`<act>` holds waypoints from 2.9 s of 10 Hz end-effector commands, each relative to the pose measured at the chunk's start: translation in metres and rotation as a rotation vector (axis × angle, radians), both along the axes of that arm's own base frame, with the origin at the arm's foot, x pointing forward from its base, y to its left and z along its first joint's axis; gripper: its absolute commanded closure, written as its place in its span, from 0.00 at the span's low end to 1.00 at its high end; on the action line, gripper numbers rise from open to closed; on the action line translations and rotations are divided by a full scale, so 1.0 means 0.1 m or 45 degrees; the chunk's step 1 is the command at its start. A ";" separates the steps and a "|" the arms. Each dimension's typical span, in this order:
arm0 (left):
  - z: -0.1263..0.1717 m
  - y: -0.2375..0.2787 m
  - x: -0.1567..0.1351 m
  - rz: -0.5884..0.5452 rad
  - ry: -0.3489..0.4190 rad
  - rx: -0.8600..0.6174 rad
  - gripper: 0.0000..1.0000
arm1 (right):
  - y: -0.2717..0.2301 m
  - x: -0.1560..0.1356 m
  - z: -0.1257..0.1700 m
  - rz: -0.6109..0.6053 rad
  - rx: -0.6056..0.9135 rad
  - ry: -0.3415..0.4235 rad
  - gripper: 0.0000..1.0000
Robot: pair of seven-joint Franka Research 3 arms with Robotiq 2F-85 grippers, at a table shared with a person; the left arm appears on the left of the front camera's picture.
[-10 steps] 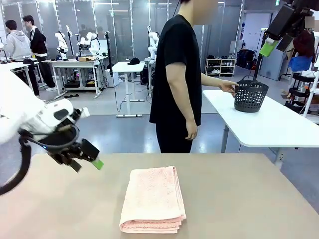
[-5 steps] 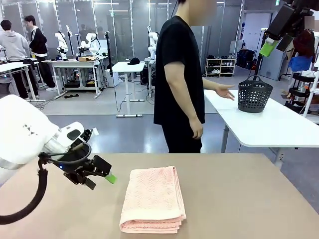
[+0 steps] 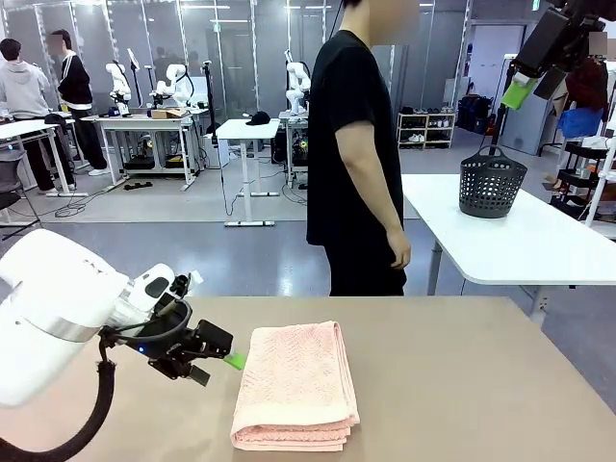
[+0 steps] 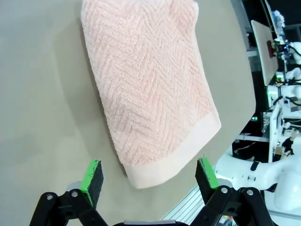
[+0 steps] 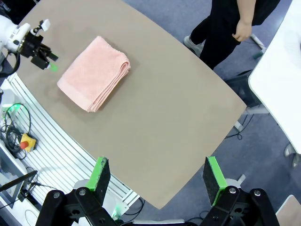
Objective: Fold the towel.
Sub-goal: Pick up the 100 cm Hotel Towel and place it on the left side of the table.
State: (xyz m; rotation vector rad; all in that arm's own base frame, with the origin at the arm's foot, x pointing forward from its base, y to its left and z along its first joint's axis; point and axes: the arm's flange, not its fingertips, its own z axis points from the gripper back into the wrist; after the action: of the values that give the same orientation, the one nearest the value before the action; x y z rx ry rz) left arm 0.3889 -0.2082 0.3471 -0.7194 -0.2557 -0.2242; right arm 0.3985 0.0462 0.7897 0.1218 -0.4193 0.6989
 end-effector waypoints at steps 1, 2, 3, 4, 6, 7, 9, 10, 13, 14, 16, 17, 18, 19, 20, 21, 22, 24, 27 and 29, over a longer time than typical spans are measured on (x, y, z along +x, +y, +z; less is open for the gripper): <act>-0.24 -0.06 0.14 0.022 -0.055 -0.060 0.00 | -0.01 -0.01 0.01 -0.005 -0.006 0.006 0.00; -0.32 -0.08 0.18 0.029 -0.056 -0.083 0.00 | -0.01 -0.01 0.01 -0.005 -0.006 0.006 0.00; -0.41 -0.10 0.23 0.051 -0.049 -0.094 0.00 | -0.01 -0.01 0.01 -0.005 -0.006 0.006 0.00; -0.49 -0.13 0.26 0.058 -0.057 -0.102 0.00 | -0.01 -0.01 0.01 -0.005 -0.006 0.006 0.00; -0.62 -0.16 0.32 0.083 -0.048 -0.160 0.00 | -0.01 -0.01 0.01 -0.005 -0.006 0.006 0.00; -0.70 -0.21 0.36 0.091 -0.055 -0.161 0.00 | -0.01 -0.01 0.01 -0.005 -0.006 0.006 0.00; -0.80 -0.29 0.41 0.112 -0.053 -0.197 0.00 | -0.01 -0.01 0.01 -0.005 -0.006 0.006 0.00; -0.84 -0.33 0.42 0.125 -0.058 -0.206 0.00 | -0.01 -0.01 0.01 -0.005 -0.006 0.006 0.00; -0.91 -0.41 0.43 0.156 -0.039 -0.234 0.00 | -0.01 -0.01 0.01 -0.005 -0.006 0.006 0.00; -0.92 -0.41 0.43 0.166 -0.030 -0.242 0.49 | -0.01 -0.01 0.01 -0.005 -0.006 0.006 0.00; -0.94 -0.44 0.43 0.164 -0.027 -0.241 1.00 | -0.01 -0.01 0.01 -0.005 -0.006 0.006 0.00; -0.94 -0.44 0.42 0.161 -0.027 -0.238 1.00 | -0.01 -0.01 0.01 -0.005 -0.006 0.006 0.00; -0.93 -0.44 0.43 0.161 -0.024 -0.237 1.00 | -0.01 -0.01 0.01 -0.005 -0.006 0.006 0.00; -0.92 -0.43 0.43 0.158 -0.022 -0.231 0.87 | -0.01 -0.01 0.01 -0.005 -0.006 0.006 0.00; -0.91 -0.43 0.43 0.154 -0.023 -0.229 0.96 | -0.01 -0.01 0.01 -0.005 -0.006 0.006 0.00; -0.89 -0.42 0.42 0.146 -0.023 -0.227 1.00 | -0.01 -0.01 0.01 -0.005 -0.006 0.006 0.00; -0.88 -0.41 0.41 0.140 -0.021 -0.228 1.00 | -0.01 -0.01 0.01 -0.005 -0.006 0.006 0.00; -0.75 -0.34 0.38 0.130 -0.037 -0.252 1.00 | -0.01 -0.01 0.01 -0.005 -0.006 0.006 0.00; -0.46 -0.18 0.35 0.072 -0.041 -0.256 1.00 | -0.01 -0.01 0.01 -0.005 -0.006 0.006 0.00; -0.32 0.06 0.37 0.032 -0.049 -0.245 1.00 | -0.01 -0.01 0.01 -0.005 -0.006 0.006 0.00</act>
State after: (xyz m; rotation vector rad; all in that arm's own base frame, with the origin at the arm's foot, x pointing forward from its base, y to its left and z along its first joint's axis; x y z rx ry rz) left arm 0.4263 -0.2191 0.3021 -0.8774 -0.3492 -0.1770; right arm 0.3985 0.0462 0.7898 0.1220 -0.4192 0.6990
